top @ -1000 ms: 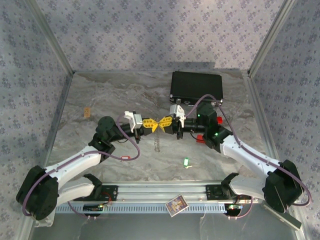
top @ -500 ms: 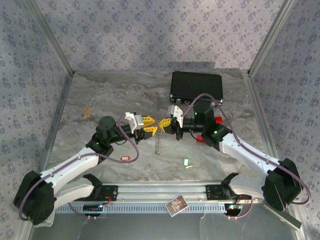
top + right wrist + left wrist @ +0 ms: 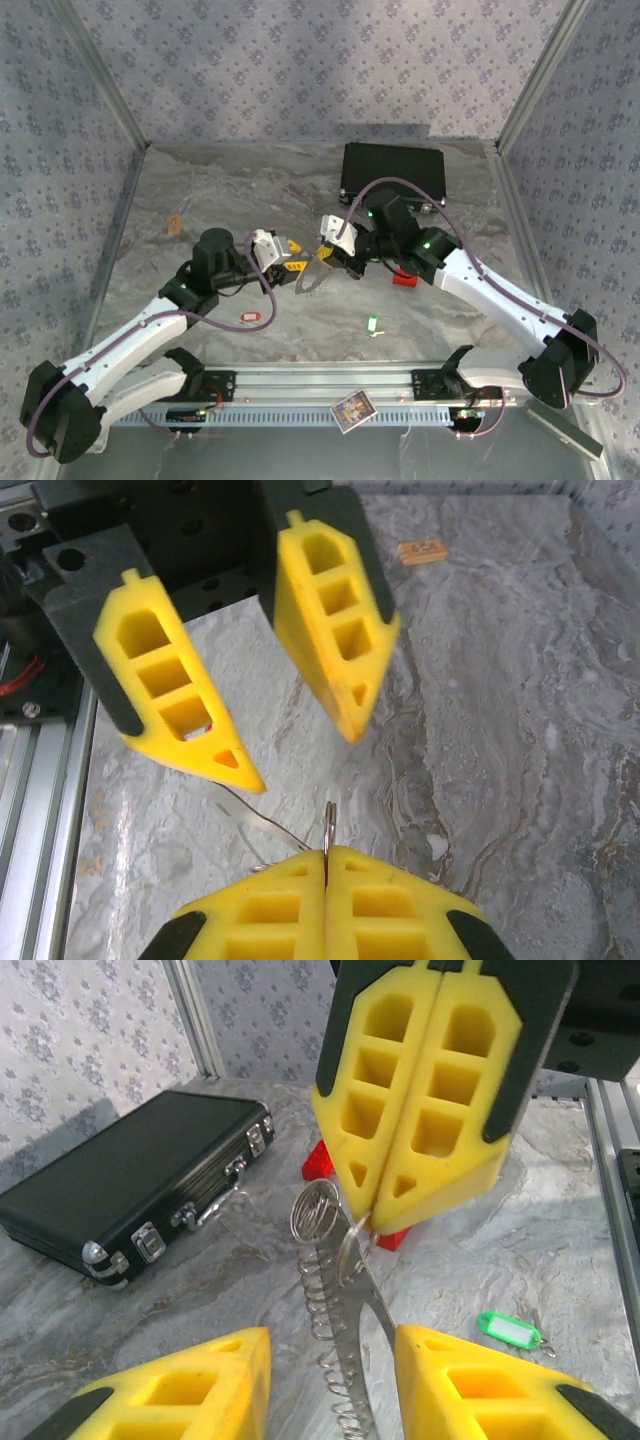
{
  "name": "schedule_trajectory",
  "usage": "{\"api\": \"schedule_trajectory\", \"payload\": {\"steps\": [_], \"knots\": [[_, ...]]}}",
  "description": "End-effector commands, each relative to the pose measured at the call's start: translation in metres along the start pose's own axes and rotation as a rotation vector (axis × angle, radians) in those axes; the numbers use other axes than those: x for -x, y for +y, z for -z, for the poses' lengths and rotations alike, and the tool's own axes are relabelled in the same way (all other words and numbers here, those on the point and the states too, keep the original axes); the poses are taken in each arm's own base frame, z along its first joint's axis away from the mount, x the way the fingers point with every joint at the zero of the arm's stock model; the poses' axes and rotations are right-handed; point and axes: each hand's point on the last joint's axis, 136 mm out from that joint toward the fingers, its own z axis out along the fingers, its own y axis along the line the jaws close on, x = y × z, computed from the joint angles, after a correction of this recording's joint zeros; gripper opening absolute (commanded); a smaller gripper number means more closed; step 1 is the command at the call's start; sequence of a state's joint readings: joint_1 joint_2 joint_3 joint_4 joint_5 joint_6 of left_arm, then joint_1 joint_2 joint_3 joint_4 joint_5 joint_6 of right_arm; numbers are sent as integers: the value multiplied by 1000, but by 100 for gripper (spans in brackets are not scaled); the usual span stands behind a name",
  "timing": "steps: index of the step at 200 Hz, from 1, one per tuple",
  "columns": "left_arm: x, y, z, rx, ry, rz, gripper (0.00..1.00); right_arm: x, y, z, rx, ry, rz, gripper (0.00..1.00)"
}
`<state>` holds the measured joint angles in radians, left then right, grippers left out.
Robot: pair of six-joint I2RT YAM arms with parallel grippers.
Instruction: Put the keys on the keyring
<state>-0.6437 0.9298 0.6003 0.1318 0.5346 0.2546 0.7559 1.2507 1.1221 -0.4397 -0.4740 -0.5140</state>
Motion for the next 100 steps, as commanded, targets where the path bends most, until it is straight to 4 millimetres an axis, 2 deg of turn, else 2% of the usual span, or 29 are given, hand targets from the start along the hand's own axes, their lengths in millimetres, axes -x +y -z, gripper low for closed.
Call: {"api": "schedule_trajectory", "payload": {"steps": [1, 9, 11, 17, 41, 83, 100], "knots": [[10, -5, -3, -41, -5, -33, 37, -4, 8, 0, 15, 83, 60, 0], [10, -6, -4, -47, -1, -32, 37, -6, 11, -3, 27, 92, 65, 0], [9, -6, -5, -47, 1, -32, 37, 3, 9, 0, 19, 76, 75, 0], [8, -6, -6, -52, 7, -33, 37, 8, 9, 0, 20, 68, 82, 0], [7, -9, -11, -80, 22, -36, 34, 11, 13, -7, 38, 73, 89, 0], [6, -16, -13, -126, 34, -44, 0, 14, 16, -12, 50, 80, 98, 0], [7, -18, -12, -133, 28, -48, 0, 12, 15, -11, 47, 82, 91, 0]]}}
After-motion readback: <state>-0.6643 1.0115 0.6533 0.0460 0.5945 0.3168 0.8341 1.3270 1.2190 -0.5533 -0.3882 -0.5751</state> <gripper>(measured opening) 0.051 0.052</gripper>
